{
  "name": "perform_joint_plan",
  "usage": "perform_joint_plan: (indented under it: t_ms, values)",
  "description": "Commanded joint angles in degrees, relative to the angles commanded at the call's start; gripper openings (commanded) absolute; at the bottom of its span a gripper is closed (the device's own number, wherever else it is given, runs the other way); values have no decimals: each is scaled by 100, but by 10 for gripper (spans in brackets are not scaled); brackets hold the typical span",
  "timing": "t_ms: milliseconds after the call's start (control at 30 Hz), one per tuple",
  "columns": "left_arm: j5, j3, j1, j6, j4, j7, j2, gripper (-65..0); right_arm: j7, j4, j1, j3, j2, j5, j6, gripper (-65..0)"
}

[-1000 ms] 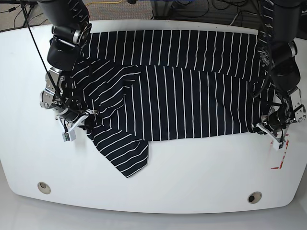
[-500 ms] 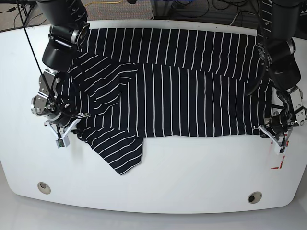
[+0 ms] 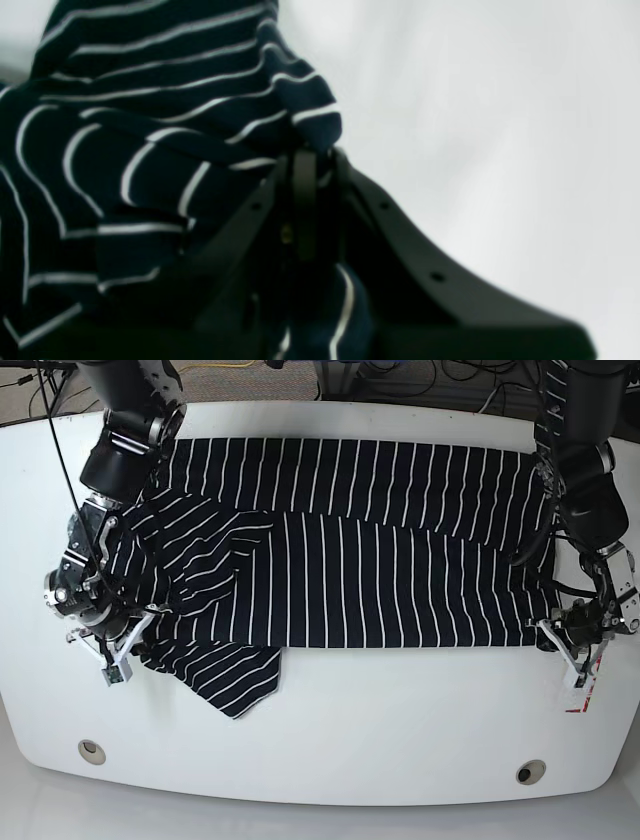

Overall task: Layout the t-shirt on the table in an organized manner, then fold the t-shirt properly
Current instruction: 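Lift the hem corners with both grippers and fold toward the collar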

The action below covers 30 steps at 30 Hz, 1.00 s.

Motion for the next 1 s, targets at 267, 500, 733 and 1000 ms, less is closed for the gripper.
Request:
perform_joint_plan:
  t_ms: [267, 500, 733, 1000]
  values:
    - [0, -18, 519, 0, 1574, 1011, 193, -650, -589, 1310, -686, 9, -35, 26, 0, -650]
    - [0, -18, 1081, 0, 2971, 1618, 440, -650, -818, 2163, -1257, 9, -35, 35, 0, -647]
    - [0, 18, 1635, 0, 3886, 1793, 527, -650, -1046, 2822, -1793, 18, -35, 35, 0, -647]
    - [0, -9, 2189, 0, 4316, 1793, 607, -650, -1213, 3121, -2286, 44, -35, 26, 0, -647]
